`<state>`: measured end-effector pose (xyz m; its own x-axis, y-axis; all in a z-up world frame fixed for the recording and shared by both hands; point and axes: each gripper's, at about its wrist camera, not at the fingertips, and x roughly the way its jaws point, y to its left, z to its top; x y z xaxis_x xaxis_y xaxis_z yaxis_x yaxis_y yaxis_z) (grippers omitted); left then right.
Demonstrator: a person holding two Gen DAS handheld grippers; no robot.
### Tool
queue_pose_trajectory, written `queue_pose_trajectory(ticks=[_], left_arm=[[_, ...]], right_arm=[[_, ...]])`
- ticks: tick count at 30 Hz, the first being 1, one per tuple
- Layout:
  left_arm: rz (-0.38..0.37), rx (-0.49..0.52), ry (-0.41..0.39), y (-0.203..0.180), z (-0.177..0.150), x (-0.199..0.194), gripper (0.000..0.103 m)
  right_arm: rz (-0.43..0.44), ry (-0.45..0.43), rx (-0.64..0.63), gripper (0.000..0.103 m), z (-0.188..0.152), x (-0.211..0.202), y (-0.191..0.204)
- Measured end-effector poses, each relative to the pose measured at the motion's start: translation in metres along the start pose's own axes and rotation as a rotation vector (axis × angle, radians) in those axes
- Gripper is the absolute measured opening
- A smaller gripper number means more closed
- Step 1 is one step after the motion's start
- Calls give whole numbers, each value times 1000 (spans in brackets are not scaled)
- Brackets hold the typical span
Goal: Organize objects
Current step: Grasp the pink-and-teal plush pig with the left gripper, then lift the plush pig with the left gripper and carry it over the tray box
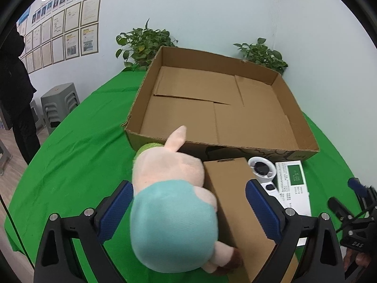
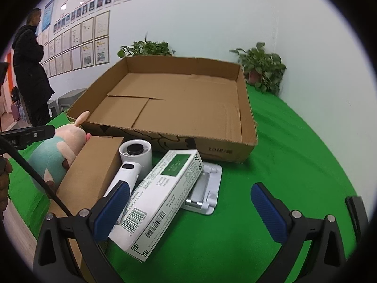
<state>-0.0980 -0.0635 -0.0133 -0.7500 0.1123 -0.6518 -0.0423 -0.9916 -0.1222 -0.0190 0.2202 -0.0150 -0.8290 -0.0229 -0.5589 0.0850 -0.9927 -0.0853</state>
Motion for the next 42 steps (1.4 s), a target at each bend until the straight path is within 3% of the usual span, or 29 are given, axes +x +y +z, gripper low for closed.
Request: queue_pose_trajectory(ticks=[3, 8, 11, 14, 19, 23, 26, 30, 37, 42], left_arm=[[0, 6, 48, 9, -4, 9, 97], [-40, -2, 206, 21, -20, 40, 96], [35, 29, 243, 28, -33, 55, 91], [-24, -36, 235, 41, -41, 56, 87], [-49, -10, 195, 46, -50, 46, 78], [-85, -31, 186, 59, -52, 35, 75], [-107, -44, 182, 72, -56, 27, 75], [-124, -46, 169, 81, -62, 17, 74], [-167, -89, 111, 102, -78, 0, 74], [-184, -115, 85, 115, -86, -8, 73]], right_arm=[[40, -82, -88, 102, 4, -13, 8], [278, -291, -229, 102, 15, -58, 17], [437, -364, -196, 102, 33, -78, 11], [577, -374, -111, 102, 57, -79, 9], [693, -235, 7, 102, 103, -52, 39], [815, -103, 44, 102, 123, -22, 86], [861, -14, 54, 102, 126, 3, 111], [903, 202, 95, 102, 126, 49, 144], [881, 492, 52, 103, 108, 101, 197], [782, 516, -75, 103, 98, 94, 217]])
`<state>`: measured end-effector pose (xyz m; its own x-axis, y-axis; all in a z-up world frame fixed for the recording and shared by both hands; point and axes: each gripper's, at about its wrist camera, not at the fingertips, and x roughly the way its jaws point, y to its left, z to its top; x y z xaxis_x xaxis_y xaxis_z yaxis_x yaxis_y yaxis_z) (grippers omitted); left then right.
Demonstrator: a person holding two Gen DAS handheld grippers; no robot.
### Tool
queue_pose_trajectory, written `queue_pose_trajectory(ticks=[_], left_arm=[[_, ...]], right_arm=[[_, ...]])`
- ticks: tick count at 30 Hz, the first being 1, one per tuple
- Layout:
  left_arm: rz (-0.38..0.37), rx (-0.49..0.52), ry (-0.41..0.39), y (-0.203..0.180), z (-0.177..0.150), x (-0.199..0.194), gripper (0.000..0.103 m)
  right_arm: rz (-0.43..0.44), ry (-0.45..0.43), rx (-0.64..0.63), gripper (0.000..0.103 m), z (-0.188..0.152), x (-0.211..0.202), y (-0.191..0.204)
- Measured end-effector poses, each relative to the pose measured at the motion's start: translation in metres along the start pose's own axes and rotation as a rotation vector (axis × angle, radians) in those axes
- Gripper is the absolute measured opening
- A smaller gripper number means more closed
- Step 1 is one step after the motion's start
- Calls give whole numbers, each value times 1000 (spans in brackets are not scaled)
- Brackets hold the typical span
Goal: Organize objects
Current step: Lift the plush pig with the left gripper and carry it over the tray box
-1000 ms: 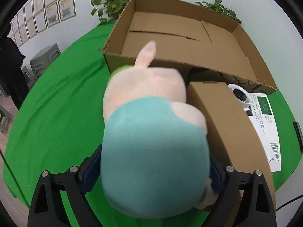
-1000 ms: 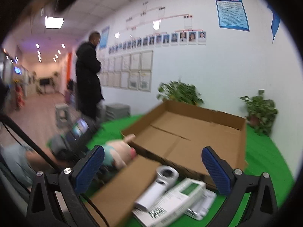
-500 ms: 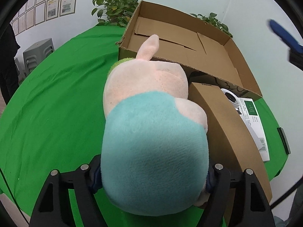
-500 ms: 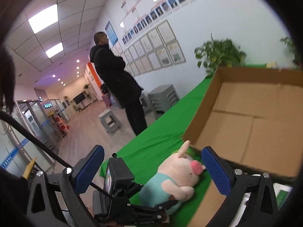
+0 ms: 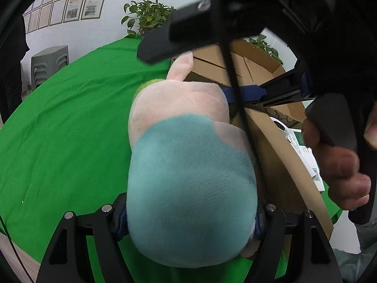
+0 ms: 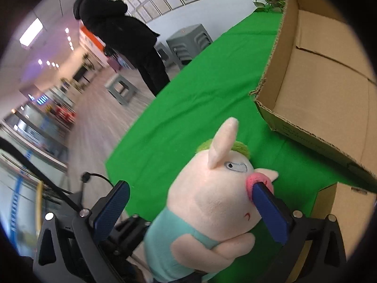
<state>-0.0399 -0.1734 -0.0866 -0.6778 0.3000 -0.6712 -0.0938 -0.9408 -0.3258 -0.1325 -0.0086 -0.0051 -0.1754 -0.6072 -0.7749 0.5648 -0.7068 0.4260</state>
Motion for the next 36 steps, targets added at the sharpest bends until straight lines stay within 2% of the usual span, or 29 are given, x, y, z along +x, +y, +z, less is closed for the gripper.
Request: queue_pose_trajectory(ticks=[5, 9, 10, 12, 13, 18, 22, 26, 29, 33, 35, 36], left_arm=[[-3, 23, -22, 1, -5, -7, 72], [-8, 16, -36, 3, -8, -12, 70], [-7, 20, -41, 3, -10, -13, 69], [2, 39, -54, 0, -12, -16, 69], [10, 45, -56, -1, -12, -16, 69], [18, 33, -57, -3, -9, -17, 68], [47, 77, -72, -18, -1, -20, 68], [93, 177, -164, -41, 13, -47, 68], [104, 281, -289, -68, 38, -67, 68], [86, 374, -495, -109, 85, -89, 70], [52, 416, -613, -129, 109, -98, 70], [36, 436, -651, -136, 119, -100, 71]], right_arm=[[-106, 36, -37, 103, -8, 0, 2], [-148, 40, -53, 102, -12, 3, -5], [-160, 51, -54, 101, -4, 16, -6], [-169, 76, -8, 97, -7, 22, -22], [-143, 84, 29, 97, -9, 20, -29], [-114, 59, 43, 90, -13, 3, -38], [-51, 37, 71, 79, -14, -13, -45], [-7, -103, 44, 75, -11, -45, -38], [-11, -271, -16, 73, -1, -100, -31], [-105, -552, -147, 72, 16, -188, -13], [-160, -696, -203, 71, 26, -236, -8], [-178, -739, -222, 71, 30, -248, -7]])
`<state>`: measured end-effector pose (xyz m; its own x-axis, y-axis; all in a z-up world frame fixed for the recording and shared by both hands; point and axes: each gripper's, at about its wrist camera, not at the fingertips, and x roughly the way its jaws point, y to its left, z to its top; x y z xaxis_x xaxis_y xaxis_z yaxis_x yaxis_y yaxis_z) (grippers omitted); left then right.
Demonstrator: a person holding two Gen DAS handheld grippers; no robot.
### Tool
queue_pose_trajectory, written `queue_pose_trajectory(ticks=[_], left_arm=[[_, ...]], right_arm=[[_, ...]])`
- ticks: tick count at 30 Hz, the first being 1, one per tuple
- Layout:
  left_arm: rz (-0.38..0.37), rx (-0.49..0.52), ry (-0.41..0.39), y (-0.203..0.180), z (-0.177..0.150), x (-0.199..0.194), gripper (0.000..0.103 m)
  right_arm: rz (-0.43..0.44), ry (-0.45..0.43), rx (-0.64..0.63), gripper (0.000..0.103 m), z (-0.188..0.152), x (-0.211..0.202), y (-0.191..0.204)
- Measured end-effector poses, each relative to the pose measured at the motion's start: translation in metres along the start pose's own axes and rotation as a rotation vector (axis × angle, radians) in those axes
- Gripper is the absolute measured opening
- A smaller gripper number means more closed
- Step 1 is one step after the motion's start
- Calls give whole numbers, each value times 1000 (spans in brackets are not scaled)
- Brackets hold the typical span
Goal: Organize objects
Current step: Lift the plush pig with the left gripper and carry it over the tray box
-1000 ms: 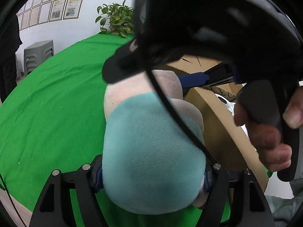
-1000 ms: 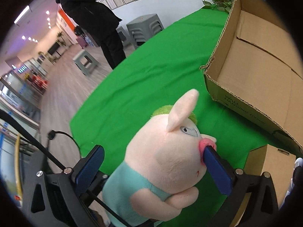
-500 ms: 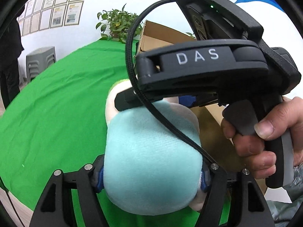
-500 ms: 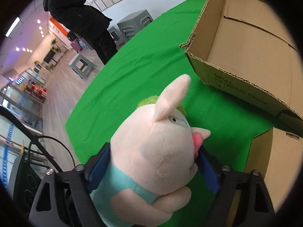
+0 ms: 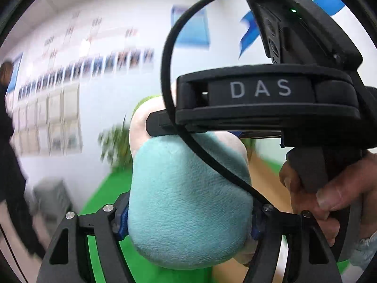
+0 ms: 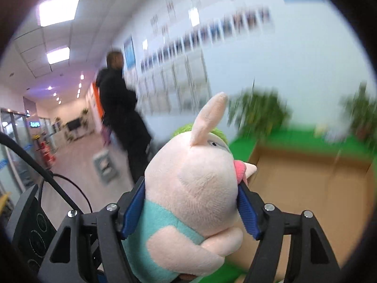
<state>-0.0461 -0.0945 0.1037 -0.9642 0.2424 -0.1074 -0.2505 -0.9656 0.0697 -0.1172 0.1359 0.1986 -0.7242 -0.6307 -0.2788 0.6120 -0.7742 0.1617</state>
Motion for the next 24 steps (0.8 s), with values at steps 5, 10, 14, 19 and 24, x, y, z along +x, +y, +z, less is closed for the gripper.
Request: queue_pose_trajectory(ticks=[5, 10, 14, 19, 24], left_arm=[[-37, 20, -36, -5, 28, 37, 71], [-80, -86, 152, 11, -1, 108, 71], [-108, -198, 396, 29, -54, 167, 71], [-82, -265, 655, 40, -110, 207, 73], [-79, -284, 726, 46, -132, 210, 83]], right_arm=[[-33, -54, -27, 70, 32, 0, -29], [-52, 102, 50, 70, 10, 95, -51], [-64, 291, 153, 69, -36, 163, -87], [-27, 506, 263, 69, -93, 218, -116], [-55, 559, 210, 69, -107, 226, -106]])
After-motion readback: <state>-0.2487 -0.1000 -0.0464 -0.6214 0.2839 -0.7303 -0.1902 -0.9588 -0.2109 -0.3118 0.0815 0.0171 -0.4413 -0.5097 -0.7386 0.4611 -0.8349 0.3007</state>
